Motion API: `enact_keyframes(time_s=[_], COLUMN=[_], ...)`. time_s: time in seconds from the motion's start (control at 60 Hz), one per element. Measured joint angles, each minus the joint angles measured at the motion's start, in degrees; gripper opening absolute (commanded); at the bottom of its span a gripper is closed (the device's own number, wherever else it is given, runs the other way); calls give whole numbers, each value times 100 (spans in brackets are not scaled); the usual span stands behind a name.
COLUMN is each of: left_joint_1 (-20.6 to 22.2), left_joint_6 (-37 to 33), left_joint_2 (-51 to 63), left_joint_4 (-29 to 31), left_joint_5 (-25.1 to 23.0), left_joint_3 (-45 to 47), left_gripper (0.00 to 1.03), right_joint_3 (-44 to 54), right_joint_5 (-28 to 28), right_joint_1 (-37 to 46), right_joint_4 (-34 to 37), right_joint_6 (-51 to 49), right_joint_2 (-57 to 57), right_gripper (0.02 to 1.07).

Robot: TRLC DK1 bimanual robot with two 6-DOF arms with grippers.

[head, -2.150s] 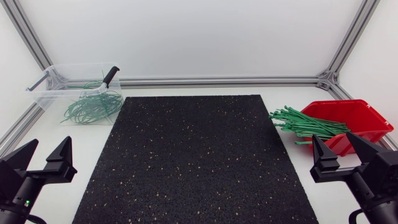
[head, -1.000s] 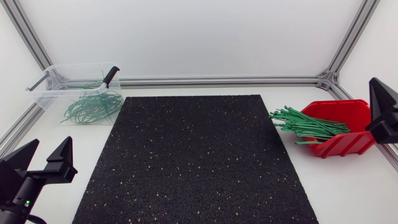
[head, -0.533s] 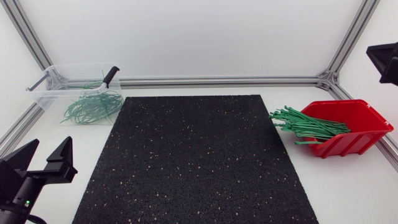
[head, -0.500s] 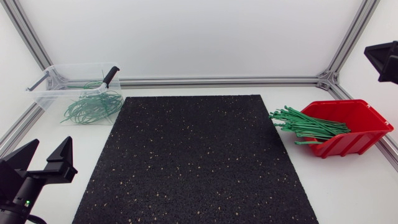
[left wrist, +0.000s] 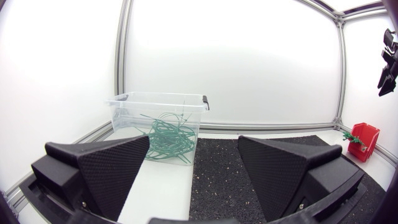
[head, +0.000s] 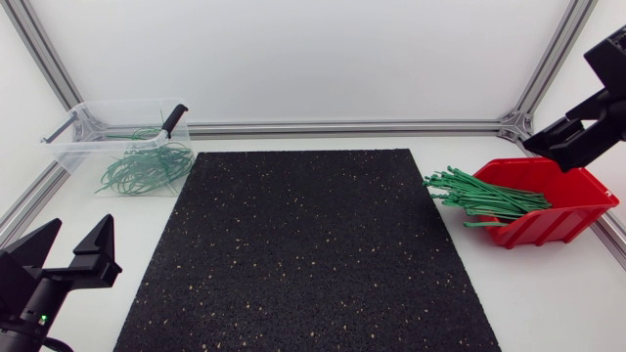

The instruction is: Take a green cable tie from the red box, thread the tail through the head to close it, then place it in the transparent bin on the left.

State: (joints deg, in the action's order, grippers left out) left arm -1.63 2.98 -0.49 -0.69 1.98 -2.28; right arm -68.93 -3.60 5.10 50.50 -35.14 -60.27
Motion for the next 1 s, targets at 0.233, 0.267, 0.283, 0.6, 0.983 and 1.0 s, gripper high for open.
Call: enact_keyframes(time_s=[0.233, 0.267, 0.283, 0.6, 0.983, 1.0], left_joint_1=[2, 2, 2, 2, 2, 2], left_joint_6=[0, 0, 0, 0, 0, 0], left_joint_2=[0, 0, 0, 0, 0, 0], left_joint_4=[0, -2, 0, 0, -2, -2], left_joint_5=[0, 0, 0, 0, 0, 0], left_joint_3=[0, 0, 0, -2, 0, 0], left_gripper=[99, 99, 99, 99, 99, 99], right_joint_3=[-245, -282, -295, -520, -542, -540], right_joint_5=[-245, -245, -243, -83, 319, 369], right_joint_1=[98, 105, 109, 138, -157, -179], right_joint_4=[1005, 1110, 1152, 1663, 1860, 1858], right_joint_6=[-1342, -1543, -1639, -3292, -4551, -4579], right_joint_2=[-844, -940, -981, -1364, -1781, -1792], right_gripper=[97, 97, 97, 97, 93, 93])
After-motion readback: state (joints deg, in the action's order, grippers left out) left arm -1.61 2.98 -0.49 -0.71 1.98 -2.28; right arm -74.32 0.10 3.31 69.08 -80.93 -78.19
